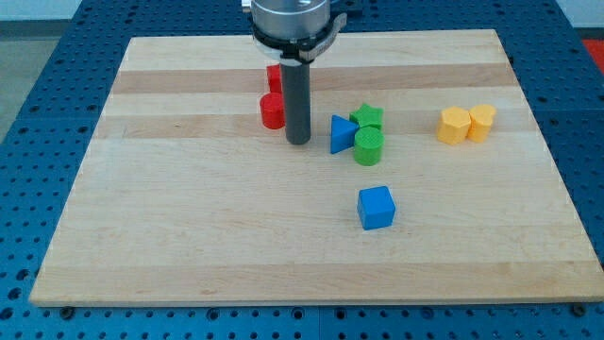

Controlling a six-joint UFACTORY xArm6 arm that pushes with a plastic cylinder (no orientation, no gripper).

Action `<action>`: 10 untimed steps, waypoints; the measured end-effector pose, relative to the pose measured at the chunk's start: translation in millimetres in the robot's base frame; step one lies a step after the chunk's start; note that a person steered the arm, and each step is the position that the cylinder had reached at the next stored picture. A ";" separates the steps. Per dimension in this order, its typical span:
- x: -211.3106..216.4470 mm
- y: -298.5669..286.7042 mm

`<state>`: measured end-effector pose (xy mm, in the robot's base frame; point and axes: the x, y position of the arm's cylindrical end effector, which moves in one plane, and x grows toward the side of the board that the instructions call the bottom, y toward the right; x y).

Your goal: Move your arm near blue cube

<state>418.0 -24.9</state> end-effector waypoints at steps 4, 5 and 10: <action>69.5 98.8; 66.4 49.0; 153.1 123.8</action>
<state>571.0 98.9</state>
